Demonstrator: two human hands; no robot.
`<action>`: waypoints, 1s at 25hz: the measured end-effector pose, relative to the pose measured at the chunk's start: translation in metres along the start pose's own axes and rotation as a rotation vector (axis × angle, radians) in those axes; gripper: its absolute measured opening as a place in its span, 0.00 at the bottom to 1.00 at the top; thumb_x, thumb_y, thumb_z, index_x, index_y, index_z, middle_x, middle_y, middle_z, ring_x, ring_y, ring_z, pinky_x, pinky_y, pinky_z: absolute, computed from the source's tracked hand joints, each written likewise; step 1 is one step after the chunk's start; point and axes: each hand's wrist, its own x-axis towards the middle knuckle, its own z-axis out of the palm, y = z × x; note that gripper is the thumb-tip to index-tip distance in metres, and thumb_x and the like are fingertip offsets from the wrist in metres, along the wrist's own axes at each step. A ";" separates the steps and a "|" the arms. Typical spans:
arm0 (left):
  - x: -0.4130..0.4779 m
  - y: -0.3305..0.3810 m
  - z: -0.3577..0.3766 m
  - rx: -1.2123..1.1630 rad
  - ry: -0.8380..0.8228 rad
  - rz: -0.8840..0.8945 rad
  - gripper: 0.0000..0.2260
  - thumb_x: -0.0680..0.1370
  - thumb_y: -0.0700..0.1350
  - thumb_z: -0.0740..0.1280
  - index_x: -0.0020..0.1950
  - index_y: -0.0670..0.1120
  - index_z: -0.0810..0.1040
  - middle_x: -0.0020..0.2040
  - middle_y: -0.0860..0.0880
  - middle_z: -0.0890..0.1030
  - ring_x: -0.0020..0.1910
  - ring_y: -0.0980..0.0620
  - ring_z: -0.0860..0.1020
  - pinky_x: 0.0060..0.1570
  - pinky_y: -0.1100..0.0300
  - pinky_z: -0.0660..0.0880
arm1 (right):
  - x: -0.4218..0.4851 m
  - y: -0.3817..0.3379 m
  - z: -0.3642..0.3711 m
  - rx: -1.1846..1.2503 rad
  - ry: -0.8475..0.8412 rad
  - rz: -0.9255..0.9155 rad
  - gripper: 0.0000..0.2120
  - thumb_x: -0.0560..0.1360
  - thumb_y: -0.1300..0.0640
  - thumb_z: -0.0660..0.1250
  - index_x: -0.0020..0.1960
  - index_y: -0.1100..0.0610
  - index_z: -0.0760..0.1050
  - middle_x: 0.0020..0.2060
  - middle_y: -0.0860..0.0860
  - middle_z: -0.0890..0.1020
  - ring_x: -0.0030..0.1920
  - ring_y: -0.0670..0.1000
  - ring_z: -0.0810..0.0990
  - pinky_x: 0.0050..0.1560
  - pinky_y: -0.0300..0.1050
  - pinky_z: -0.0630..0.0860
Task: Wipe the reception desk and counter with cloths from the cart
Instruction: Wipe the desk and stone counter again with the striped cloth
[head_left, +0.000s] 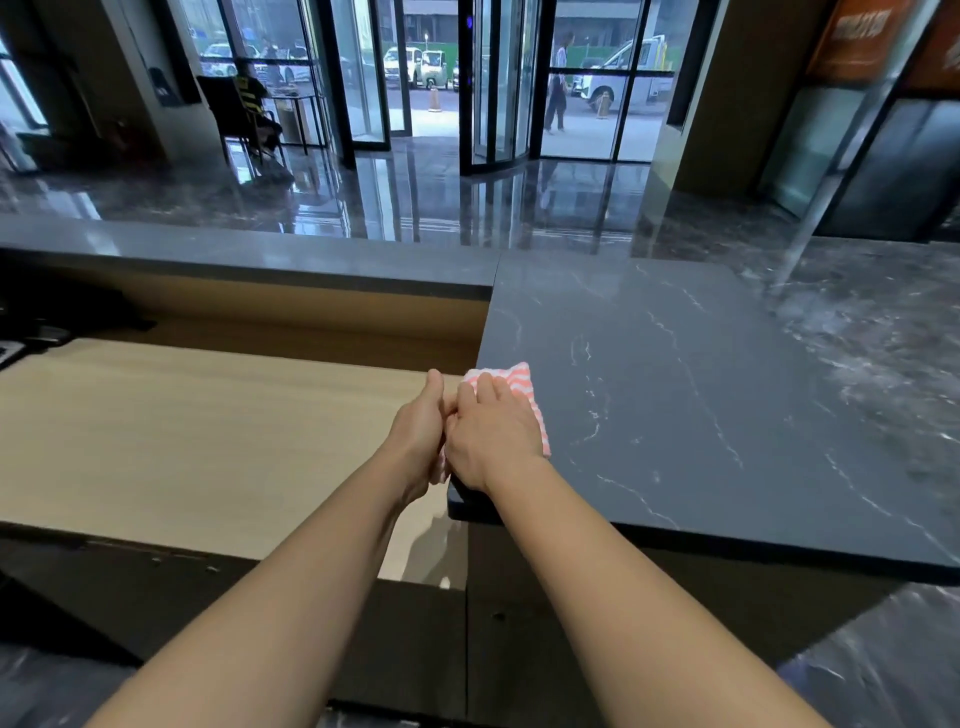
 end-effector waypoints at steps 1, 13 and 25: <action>-0.012 -0.004 -0.001 0.014 0.016 0.006 0.34 0.79 0.66 0.47 0.61 0.41 0.79 0.43 0.38 0.75 0.18 0.52 0.62 0.20 0.67 0.56 | -0.012 -0.002 -0.001 0.006 0.015 -0.014 0.23 0.80 0.49 0.53 0.72 0.58 0.63 0.69 0.57 0.67 0.71 0.57 0.61 0.73 0.54 0.58; -0.104 -0.017 -0.005 1.072 0.072 0.585 0.13 0.73 0.44 0.67 0.58 0.51 0.79 0.52 0.53 0.81 0.50 0.52 0.78 0.58 0.53 0.75 | -0.096 0.034 -0.021 0.306 -0.051 -0.250 0.22 0.77 0.53 0.62 0.70 0.54 0.67 0.68 0.51 0.70 0.68 0.54 0.67 0.67 0.53 0.68; -0.089 -0.025 0.083 1.509 0.124 0.715 0.08 0.75 0.54 0.69 0.40 0.53 0.74 0.38 0.55 0.75 0.56 0.50 0.72 0.62 0.59 0.66 | -0.139 0.114 -0.034 0.293 -0.029 -0.111 0.26 0.77 0.58 0.65 0.73 0.52 0.65 0.73 0.47 0.67 0.70 0.55 0.68 0.66 0.50 0.70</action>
